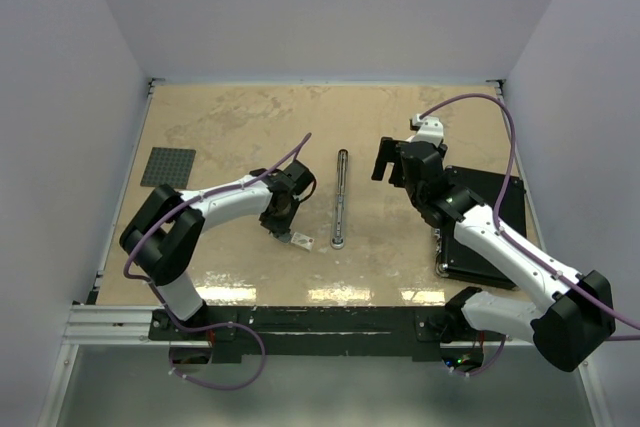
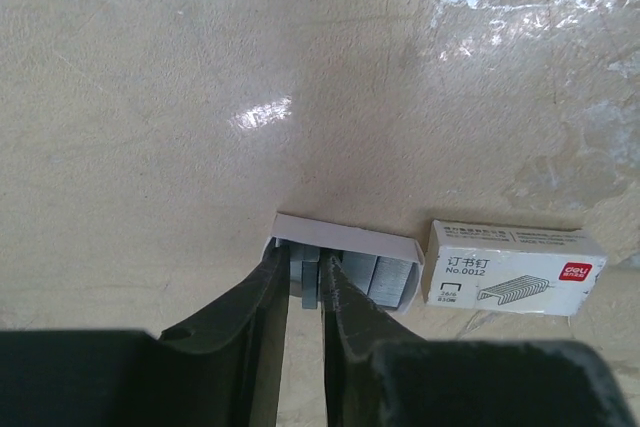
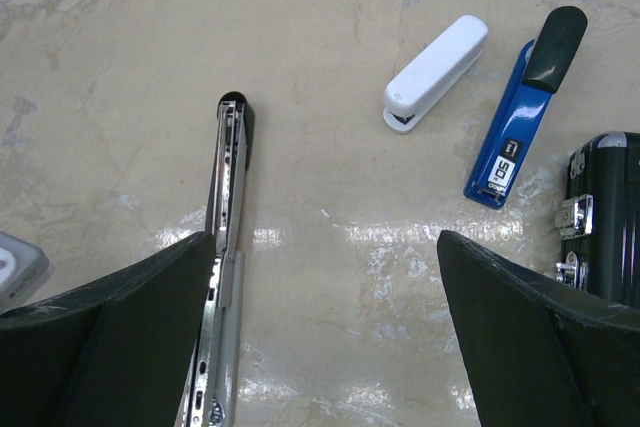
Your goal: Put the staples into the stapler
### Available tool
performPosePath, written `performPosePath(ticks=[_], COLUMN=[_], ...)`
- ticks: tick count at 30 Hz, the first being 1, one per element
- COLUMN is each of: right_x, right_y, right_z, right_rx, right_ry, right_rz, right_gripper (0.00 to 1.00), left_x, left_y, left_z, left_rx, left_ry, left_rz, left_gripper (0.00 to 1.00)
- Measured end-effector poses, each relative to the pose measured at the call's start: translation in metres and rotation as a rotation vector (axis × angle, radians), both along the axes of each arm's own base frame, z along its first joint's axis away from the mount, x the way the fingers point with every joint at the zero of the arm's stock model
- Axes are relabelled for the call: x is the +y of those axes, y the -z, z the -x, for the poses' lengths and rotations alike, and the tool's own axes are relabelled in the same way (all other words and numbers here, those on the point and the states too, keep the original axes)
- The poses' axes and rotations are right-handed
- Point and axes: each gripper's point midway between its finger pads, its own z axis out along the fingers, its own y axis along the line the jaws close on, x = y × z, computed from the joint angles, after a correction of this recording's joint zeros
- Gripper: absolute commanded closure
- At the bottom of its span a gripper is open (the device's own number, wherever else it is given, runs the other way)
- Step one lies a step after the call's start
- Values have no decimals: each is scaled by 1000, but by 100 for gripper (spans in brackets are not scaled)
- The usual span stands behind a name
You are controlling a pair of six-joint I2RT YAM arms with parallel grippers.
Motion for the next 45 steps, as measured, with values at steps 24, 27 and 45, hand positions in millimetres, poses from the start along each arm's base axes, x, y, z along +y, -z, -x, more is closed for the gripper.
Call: performPosePath(ticks=[24, 27, 45], right_x=[7, 10, 15], right_y=[1, 1, 2], right_z=[2, 3, 4], right_rx=[12, 16, 22], right_ry=[-42, -55, -81], right_rz=[-21, -28, -42], right_gripper=[3, 3, 3], left_x=[-5, -6, -1], left_y=[-39, -38, -4], left_z=[-17, -16, -2], left_rx=[-69, -62, 15], left_ry=[-38, -36, -20], left_rz=[144, 152, 82], left_gripper=[76, 74, 77])
